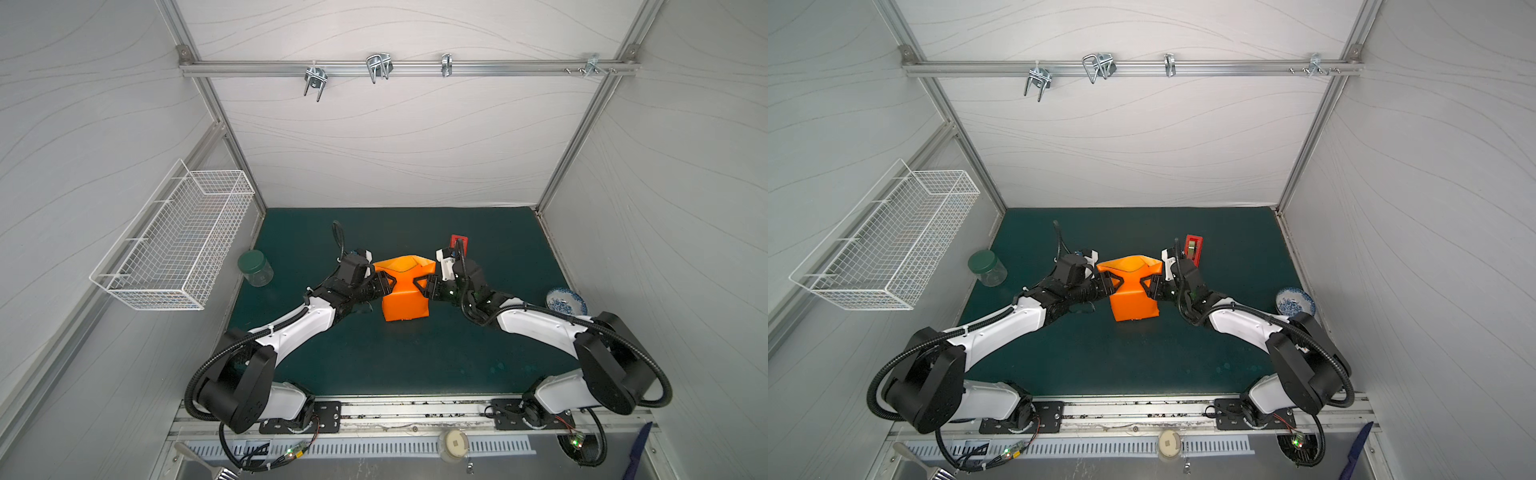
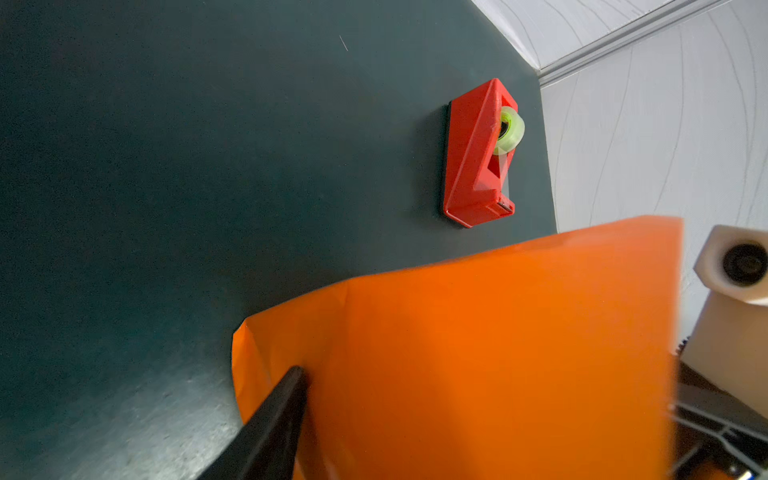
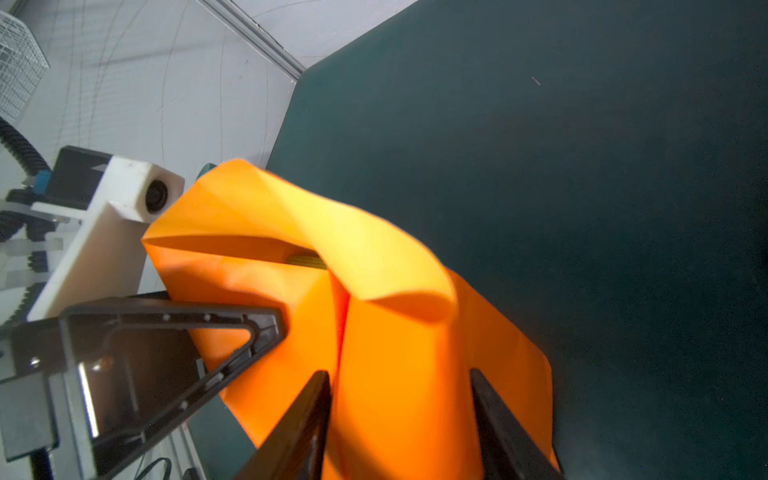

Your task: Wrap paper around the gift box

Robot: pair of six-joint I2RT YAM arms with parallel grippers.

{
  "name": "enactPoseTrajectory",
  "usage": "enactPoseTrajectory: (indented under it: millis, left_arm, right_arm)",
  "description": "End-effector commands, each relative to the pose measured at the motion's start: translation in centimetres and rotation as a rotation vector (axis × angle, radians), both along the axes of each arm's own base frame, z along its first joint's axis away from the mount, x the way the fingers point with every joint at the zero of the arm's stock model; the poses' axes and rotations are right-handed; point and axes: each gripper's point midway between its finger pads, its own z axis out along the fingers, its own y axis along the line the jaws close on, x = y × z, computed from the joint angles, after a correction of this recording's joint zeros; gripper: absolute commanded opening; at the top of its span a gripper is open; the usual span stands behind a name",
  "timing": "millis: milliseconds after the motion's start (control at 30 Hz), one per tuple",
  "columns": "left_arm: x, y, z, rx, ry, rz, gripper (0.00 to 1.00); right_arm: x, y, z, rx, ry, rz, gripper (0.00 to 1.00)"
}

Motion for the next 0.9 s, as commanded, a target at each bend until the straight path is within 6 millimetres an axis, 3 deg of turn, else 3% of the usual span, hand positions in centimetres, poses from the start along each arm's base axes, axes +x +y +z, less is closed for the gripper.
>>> enactPoseTrajectory:
  millis: [0,167,400,633,867]
  left_arm:
    - [-0.4,0.3,-0.1,0.055,-0.052,0.012,0.58]
    - [-1.3,0.2,-1.1,0.069,-0.046,-0.006,0.57]
    - [-1.5,0.0,-1.7,0.074,-0.032,-0.023,0.55]
    - [-0.5,1.4,0.5,0.147,-0.084,0.029,0.60]
    - [0.7,3.1,2.2,0.246,-0.122,0.101,0.61]
  right_arm:
    - [-1.2,-1.2,-1.8,-0.100,0.002,-0.017,0.56]
    - [-0.1,-1.6,-0.7,-0.165,-0.040,-0.040,0.65]
    - [1.0,-2.5,-2.0,-0.287,-0.036,-0.067,0.61]
    - [0.0,-3.9,-5.0,-0.371,0.004,-0.061,0.51]
    - [-0.4,-3.7,-5.2,-0.360,0.012,-0.040,0.48]
